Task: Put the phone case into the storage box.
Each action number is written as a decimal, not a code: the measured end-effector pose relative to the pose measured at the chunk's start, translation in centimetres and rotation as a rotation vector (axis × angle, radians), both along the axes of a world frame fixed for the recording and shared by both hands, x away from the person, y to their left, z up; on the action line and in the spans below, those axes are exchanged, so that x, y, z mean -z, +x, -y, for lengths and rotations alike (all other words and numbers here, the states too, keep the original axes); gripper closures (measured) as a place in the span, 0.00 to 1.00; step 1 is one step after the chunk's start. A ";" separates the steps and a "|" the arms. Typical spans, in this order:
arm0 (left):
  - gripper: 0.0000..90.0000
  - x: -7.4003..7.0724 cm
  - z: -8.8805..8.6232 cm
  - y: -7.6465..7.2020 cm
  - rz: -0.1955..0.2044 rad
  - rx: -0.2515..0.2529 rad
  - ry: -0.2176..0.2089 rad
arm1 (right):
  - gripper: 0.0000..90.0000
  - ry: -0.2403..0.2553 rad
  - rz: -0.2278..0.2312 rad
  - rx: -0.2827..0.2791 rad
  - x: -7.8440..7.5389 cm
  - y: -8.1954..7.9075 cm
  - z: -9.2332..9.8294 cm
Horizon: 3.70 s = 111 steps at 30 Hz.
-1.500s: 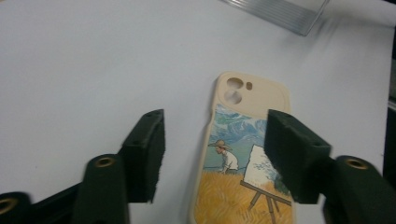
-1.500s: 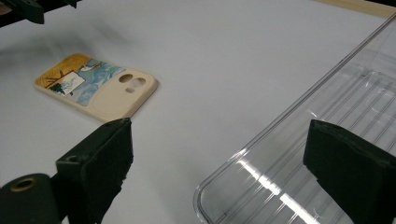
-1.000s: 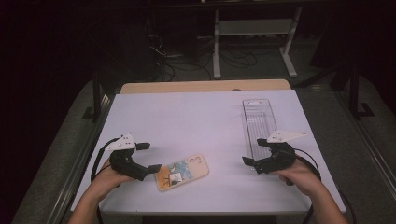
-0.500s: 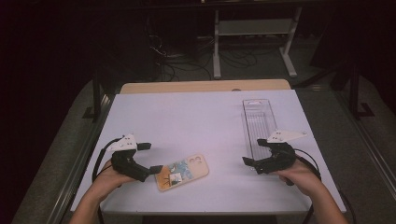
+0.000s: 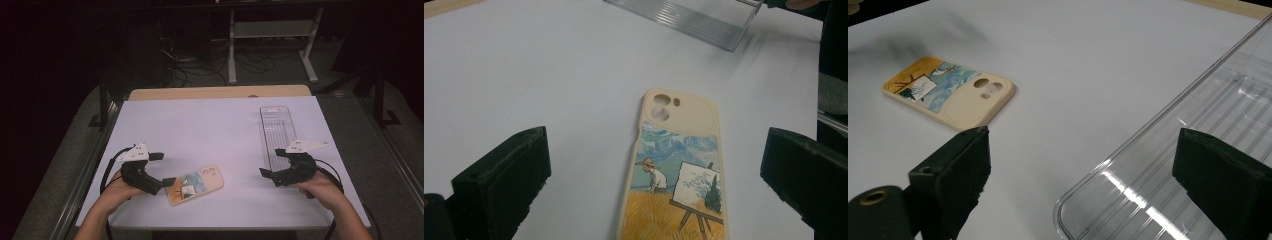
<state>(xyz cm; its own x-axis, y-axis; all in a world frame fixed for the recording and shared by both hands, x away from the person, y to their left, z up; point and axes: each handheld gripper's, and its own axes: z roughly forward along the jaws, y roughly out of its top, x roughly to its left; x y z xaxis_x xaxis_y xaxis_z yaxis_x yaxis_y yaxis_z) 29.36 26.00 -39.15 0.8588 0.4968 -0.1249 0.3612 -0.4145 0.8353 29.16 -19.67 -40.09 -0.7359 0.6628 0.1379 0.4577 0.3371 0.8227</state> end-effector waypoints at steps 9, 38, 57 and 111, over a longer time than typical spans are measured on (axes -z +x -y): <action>0.00 -0.3 1.0 0.4 0.006 0.015 0.012 | 0.09 -0.003 -0.002 -0.002 0.0 -0.1 0.0; 0.00 -0.6 4.0 1.3 0.011 0.099 0.014 | 0.09 -0.011 -0.002 -0.005 0.0 -0.1 -0.1; 0.00 -0.2 4.3 1.0 0.010 0.166 0.053 | 0.09 -0.006 -0.003 -0.009 0.0 -0.1 0.0; 0.00 3.4 4.9 0.3 -0.053 0.137 0.209 | 0.09 -0.024 0.013 -0.013 0.0 -0.1 -0.1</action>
